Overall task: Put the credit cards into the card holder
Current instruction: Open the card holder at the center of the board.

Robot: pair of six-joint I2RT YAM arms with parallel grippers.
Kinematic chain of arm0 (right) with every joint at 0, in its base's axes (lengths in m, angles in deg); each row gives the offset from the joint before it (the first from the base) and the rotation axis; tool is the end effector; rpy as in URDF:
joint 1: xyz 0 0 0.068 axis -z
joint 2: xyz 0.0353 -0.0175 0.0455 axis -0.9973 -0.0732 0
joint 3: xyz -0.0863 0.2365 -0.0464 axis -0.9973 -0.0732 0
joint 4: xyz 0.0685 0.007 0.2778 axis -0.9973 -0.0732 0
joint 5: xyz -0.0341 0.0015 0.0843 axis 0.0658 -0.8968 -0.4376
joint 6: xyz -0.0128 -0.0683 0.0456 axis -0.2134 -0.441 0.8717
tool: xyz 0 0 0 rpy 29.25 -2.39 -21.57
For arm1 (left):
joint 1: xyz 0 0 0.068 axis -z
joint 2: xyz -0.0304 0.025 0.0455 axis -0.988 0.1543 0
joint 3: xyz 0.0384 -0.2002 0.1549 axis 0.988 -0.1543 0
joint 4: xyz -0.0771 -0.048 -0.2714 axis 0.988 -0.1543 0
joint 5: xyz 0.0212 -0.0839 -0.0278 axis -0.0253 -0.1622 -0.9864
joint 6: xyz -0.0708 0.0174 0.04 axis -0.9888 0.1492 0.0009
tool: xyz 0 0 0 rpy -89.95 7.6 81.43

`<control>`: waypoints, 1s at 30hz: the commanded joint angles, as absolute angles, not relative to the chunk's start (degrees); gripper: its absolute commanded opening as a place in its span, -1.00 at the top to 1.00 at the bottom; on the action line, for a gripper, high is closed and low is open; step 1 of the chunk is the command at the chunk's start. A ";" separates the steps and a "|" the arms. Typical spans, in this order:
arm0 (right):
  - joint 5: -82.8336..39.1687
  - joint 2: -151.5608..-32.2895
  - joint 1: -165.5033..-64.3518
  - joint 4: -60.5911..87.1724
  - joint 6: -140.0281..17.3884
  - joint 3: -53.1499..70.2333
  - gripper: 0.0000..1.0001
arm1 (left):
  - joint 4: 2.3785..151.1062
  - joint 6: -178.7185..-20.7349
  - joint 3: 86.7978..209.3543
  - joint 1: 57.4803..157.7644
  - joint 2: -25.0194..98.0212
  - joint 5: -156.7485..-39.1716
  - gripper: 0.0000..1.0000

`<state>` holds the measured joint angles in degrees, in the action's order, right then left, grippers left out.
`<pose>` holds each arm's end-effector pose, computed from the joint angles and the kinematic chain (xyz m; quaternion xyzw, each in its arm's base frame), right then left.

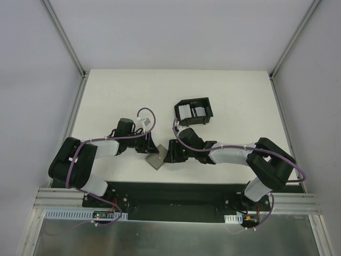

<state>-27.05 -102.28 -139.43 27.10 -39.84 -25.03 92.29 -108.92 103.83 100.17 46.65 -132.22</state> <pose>0.2035 0.3038 0.1078 -0.2437 0.8534 0.3704 0.2743 0.2624 -0.1426 0.0805 0.1406 0.8468 -0.4431 0.2586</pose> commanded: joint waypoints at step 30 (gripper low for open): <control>-20.17 -105.78 -142.75 27.07 -36.31 -23.23 0.27 | 91.08 -108.36 102.35 100.11 41.69 -133.47 1.00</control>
<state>-23.62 -107.29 -142.79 27.58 -33.11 -23.59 91.50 -109.49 100.73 99.80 41.19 -131.65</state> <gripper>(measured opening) 0.362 0.022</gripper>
